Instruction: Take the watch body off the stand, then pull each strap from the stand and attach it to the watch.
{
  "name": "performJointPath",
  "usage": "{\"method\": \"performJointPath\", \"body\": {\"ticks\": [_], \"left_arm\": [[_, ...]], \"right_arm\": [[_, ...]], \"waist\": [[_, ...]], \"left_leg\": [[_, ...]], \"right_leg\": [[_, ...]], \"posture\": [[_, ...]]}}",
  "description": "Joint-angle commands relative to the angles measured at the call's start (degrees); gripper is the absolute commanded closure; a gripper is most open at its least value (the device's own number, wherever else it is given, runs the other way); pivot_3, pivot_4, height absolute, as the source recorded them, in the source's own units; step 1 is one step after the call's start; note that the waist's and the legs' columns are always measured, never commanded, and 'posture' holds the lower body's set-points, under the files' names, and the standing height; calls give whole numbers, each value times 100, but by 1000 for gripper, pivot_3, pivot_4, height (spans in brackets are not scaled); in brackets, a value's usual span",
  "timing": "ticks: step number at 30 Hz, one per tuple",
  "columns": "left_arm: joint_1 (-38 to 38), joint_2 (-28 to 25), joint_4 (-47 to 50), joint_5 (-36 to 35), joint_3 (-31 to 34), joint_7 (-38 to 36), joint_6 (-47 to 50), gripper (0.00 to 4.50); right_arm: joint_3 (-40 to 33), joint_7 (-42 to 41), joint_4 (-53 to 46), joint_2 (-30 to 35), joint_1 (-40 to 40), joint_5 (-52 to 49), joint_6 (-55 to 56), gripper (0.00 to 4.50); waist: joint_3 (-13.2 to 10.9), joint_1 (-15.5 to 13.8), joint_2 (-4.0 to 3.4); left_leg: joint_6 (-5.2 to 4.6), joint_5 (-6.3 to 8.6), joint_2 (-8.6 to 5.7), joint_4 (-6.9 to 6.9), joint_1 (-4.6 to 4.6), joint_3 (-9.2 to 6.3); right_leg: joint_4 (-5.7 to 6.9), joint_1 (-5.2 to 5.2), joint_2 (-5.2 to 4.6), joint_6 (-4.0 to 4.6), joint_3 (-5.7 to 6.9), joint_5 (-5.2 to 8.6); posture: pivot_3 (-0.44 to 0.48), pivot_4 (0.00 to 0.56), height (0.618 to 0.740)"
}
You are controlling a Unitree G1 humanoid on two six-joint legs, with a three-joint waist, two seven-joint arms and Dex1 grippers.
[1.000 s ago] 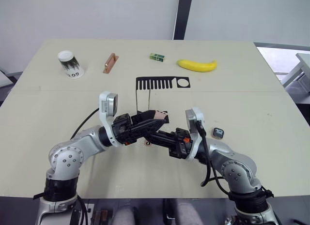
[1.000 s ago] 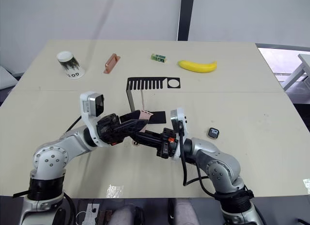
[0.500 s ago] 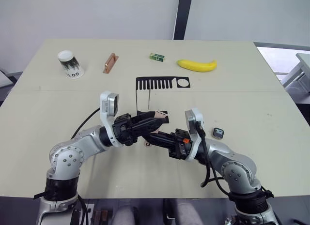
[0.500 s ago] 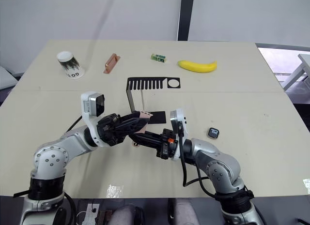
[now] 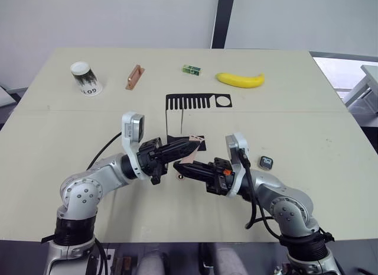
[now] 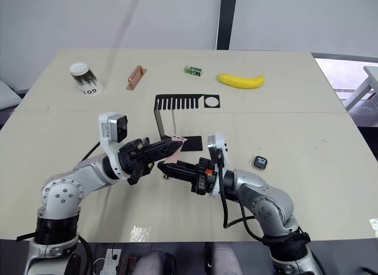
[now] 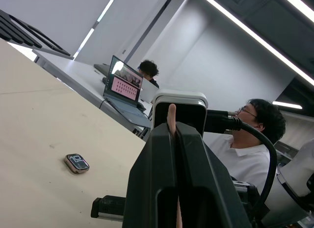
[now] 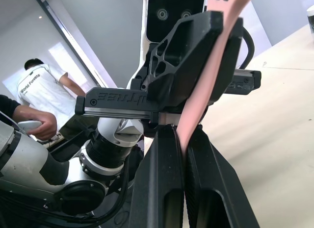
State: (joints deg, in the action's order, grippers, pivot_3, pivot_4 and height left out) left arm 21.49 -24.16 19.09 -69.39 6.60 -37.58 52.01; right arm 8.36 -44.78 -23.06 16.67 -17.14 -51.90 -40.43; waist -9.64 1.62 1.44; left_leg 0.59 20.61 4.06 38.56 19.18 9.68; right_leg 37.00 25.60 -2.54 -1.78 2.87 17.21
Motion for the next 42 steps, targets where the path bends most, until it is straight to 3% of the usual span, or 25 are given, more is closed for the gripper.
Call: {"method": "performJointPath", "body": {"ticks": [1,4,5,7,14,19,25,30,35,42], "left_arm": [[-35,23,92,-115,70,-88,-60,4474],[-53,29,112,-137,72,-135,-63,4474],[-58,30,118,-129,77,-151,-78,4500],[-67,27,137,-69,94,-213,-148,4500],[-356,-592,252,716,291,-775,-748,4500],[-894,-1388,166,1635,474,-1419,-1415,4500],[-1282,-1763,-375,2132,1025,-1677,-1978,4500],[-1647,-1765,-770,2490,1404,-1656,-2417,4500],[-1837,-1670,-1171,2776,1719,-1531,-2860,4500],[-1676,-1600,-1055,2802,1721,-1462,-2993,4500]], "right_arm": [[-17,5,-137,21,-5,53,59,4500],[-42,29,-119,36,-2,276,240,4500],[-63,1,-131,77,-7,286,222,3997],[-141,-30,-174,212,8,435,304,3627],[-1153,-360,-647,1593,895,857,784,161],[-2319,-644,-479,2209,2235,1798,2148,69],[-3718,-405,227,1834,3742,2532,3598,69],[-4599,-143,946,1429,4510,2772,4310,69],[-4982,90,1421,1132,4766,2729,4586,69],[-4969,476,1563,856,4416,2534,4599,69]], "waist": [[0,0,0],[0,0,0],[0,-1,0],[0,-3,0],[-1,-18,2],[-1,-12,2],[-2,-16,3],[-2,3,2],[-2,17,1],[-2,7,-1]], "left_leg": [[0,0,0,0,0,0],[0,0,0,0,0,0],[0,0,0,0,0,0],[0,0,0,0,0,0],[-1,1,-4,-8,3,-4],[2,-1,-9,-25,-2,-1],[5,-2,-5,-31,-5,0],[5,-2,-5,-38,-10,5],[9,-1,-1,-49,-22,13],[10,2,-1,-51,-23,14]], "right_leg": [[0,0,0,0,0,0],[-1,0,0,0,0,0],[-1,0,0,0,0,0],[-2,0,0,0,0,0],[-13,0,0,0,0,0],[-22,-1,1,-1,-2,1],[-28,-5,3,-1,-3,1],[-32,-5,0,-1,-7,1],[-30,-7,1,5,-12,4],[-27,-7,-3,5,-13,4]], "posture": [[0,150,740],[0,150,740],[0,150,740],[0,150,740],[0,150,740],[0,150,740],[0,150,740],[0,150,740],[0,150,740],[0,150,740]]}}
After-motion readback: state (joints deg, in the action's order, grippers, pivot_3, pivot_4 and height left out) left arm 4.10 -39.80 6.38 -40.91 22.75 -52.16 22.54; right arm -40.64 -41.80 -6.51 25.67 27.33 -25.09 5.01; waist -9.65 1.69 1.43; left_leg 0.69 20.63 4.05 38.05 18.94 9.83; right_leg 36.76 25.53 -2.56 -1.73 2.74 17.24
